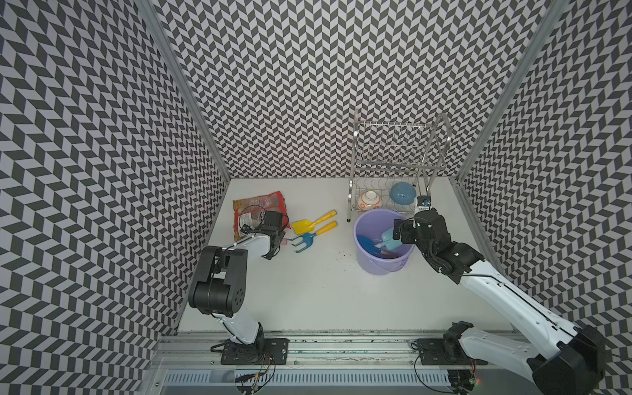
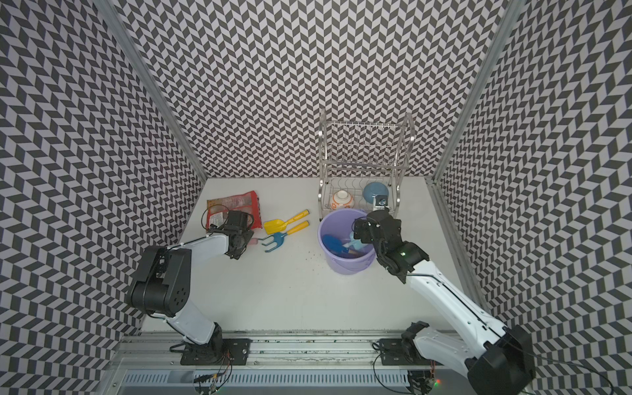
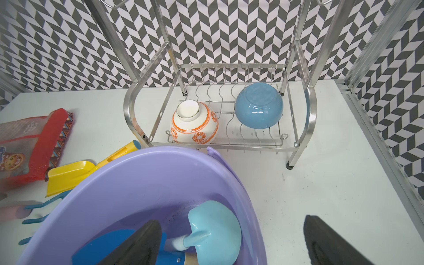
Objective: Organize the gardening tools
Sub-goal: Pick up the gardening tool from the center of the board.
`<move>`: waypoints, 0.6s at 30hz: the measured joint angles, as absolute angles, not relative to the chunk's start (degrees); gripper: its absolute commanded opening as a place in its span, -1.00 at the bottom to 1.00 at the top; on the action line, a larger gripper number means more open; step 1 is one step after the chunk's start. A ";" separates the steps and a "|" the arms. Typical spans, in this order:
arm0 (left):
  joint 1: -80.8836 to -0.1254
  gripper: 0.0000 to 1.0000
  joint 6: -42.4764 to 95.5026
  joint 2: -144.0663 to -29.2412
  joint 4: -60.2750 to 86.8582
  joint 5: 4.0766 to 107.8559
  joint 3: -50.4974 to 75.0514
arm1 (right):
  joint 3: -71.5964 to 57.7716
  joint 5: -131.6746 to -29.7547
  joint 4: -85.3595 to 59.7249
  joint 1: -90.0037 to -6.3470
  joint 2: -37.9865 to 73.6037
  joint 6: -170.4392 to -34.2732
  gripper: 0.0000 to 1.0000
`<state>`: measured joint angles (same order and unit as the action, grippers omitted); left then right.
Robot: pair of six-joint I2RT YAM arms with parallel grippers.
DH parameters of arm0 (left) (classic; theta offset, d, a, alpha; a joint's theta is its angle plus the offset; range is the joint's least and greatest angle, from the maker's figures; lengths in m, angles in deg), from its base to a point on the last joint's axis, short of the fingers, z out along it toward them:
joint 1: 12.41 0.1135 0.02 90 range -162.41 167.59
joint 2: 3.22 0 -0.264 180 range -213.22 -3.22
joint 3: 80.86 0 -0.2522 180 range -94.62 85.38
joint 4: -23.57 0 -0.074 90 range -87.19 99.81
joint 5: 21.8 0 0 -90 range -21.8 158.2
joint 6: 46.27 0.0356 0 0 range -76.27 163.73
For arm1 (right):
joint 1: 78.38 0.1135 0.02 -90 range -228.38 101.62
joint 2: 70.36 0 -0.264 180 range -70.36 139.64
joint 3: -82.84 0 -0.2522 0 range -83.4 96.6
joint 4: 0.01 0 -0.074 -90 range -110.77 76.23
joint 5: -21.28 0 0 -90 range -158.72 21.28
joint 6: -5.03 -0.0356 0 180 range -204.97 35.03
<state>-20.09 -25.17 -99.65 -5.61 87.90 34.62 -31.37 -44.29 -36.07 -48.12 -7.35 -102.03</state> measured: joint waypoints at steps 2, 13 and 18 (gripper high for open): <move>-20.00 0.41 -24.91 -100.54 -6.09 88.75 33.77 | -31.37 -44.14 -36.05 -48.12 -7.40 -102.12 1.00; -18.75 -0.06 -21.91 -105.39 -10.86 94.48 28.98 | -31.37 -43.63 -35.94 -48.12 -8.62 -102.21 0.99; -18.73 -0.69 -21.37 -105.24 -12.19 94.61 29.37 | -31.39 -43.22 -35.16 -48.12 -10.11 -102.27 0.99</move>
